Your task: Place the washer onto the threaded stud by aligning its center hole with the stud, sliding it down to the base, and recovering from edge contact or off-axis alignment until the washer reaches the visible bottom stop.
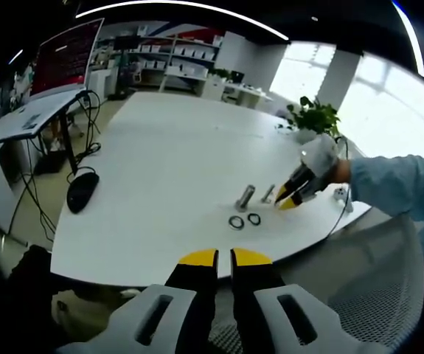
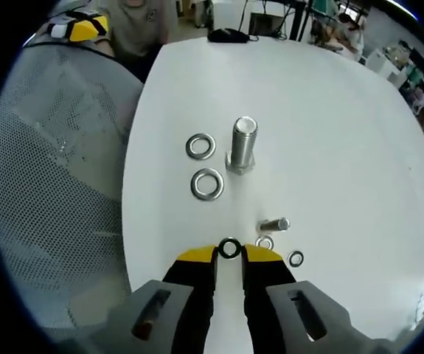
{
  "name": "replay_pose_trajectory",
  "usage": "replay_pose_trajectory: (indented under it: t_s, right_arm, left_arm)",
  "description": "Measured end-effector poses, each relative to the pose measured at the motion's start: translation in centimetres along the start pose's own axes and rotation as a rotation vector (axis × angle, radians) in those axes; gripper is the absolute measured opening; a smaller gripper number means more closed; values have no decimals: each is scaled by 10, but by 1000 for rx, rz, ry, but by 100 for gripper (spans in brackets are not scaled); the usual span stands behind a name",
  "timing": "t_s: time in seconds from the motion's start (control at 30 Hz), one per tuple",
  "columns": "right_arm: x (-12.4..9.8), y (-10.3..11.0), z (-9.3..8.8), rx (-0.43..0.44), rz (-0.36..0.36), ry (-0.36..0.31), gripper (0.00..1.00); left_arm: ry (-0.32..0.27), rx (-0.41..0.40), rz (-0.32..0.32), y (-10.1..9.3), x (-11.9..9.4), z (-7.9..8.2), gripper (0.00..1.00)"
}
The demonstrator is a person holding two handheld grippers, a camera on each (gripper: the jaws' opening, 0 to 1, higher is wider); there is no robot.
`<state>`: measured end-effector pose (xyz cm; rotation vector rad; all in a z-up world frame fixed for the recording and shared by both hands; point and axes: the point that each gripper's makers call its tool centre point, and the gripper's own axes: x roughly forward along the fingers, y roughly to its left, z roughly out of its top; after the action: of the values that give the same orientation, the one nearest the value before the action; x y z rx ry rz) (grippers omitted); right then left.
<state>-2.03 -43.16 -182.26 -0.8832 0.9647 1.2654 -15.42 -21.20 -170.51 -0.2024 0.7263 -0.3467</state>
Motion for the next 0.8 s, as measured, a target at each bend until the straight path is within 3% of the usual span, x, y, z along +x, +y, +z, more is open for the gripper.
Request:
replay_pose_trajectory:
  t_s: [0.8]
  right_arm:
    - [-29, -14, 16, 27, -94, -104, 15]
  left_arm:
    - [5, 6, -6, -1, 0, -1, 4]
